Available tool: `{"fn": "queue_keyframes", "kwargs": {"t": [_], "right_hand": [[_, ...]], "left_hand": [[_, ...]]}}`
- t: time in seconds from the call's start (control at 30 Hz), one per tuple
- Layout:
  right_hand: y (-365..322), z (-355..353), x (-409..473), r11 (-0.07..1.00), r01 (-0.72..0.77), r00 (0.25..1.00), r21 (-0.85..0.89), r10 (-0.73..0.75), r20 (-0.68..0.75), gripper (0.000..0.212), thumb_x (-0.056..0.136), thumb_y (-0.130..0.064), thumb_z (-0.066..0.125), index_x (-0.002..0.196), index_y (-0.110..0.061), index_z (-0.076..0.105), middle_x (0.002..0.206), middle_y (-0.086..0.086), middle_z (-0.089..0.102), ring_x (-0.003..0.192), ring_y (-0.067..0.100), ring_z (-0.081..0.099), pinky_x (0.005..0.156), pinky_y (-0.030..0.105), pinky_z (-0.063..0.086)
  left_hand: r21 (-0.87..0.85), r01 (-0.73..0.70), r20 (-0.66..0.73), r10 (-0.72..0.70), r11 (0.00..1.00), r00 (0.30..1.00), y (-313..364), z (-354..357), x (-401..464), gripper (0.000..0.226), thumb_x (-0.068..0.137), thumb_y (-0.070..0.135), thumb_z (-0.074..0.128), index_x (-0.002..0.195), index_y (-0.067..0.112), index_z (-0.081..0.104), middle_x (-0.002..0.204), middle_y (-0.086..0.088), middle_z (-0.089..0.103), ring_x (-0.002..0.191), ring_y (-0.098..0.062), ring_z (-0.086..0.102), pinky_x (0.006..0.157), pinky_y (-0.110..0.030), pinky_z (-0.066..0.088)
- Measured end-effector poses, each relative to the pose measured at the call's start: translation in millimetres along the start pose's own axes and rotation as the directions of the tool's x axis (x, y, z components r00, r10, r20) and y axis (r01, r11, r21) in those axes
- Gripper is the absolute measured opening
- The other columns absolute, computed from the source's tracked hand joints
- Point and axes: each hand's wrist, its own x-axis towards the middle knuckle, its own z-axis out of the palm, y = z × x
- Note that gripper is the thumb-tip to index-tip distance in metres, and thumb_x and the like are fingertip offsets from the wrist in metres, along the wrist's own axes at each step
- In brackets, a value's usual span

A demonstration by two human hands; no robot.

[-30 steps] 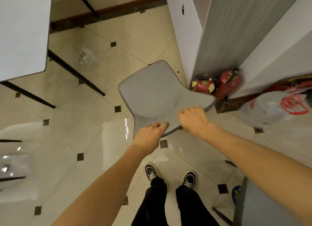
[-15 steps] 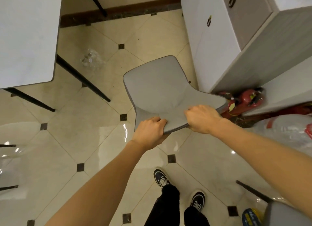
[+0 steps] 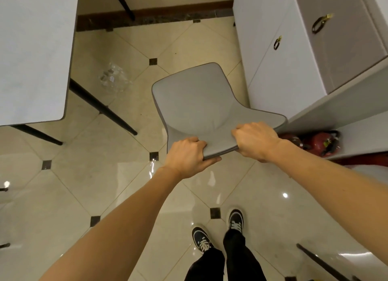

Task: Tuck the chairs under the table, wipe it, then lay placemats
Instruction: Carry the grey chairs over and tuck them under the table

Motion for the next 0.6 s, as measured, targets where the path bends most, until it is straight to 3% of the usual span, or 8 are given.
{"fn": "queue_keyframes", "kwargs": {"t": [0.13,0.3,0.6], "right_hand": [[17,-12,30,0.992,0.068,0.997,-0.105,-0.072,-0.032,0.023,0.09,-0.037,0.052,0.096,-0.017,0.061,0.099,0.005,0.064,0.087,0.028,0.061,0.076,0.036,0.04],[43,-35,80,0.995,0.071,0.997,-0.069,-0.074,-0.034,0.025,0.09,-0.039,0.052,0.097,-0.017,0.061,0.1,0.004,0.064,0.09,0.029,0.063,0.065,0.035,0.039],[101,-83,177,0.992,0.118,0.992,-0.053,-0.12,-0.033,0.022,0.09,-0.036,0.052,0.099,-0.018,0.061,0.105,0.006,0.065,0.095,0.03,0.063,0.069,0.037,0.043]], "left_hand": [[-0.02,0.001,-0.018,-0.002,1.0,1.0,-17,-5,29,0.073,0.08,0.09,0.022,0.086,0.028,0.062,0.075,0.008,0.052,0.063,-0.014,0.051,0.056,-0.033,0.049],[-0.018,0.065,-0.022,-0.065,0.998,0.998,-42,-21,73,0.077,0.076,0.092,0.018,0.085,0.03,0.062,0.075,0.008,0.053,0.062,-0.014,0.052,0.058,-0.035,0.051],[0.046,0.132,-0.06,-0.129,0.99,0.99,-90,-53,168,0.07,0.079,0.087,0.025,0.084,0.03,0.065,0.075,0.007,0.057,0.061,-0.015,0.054,0.054,-0.031,0.047]]}}
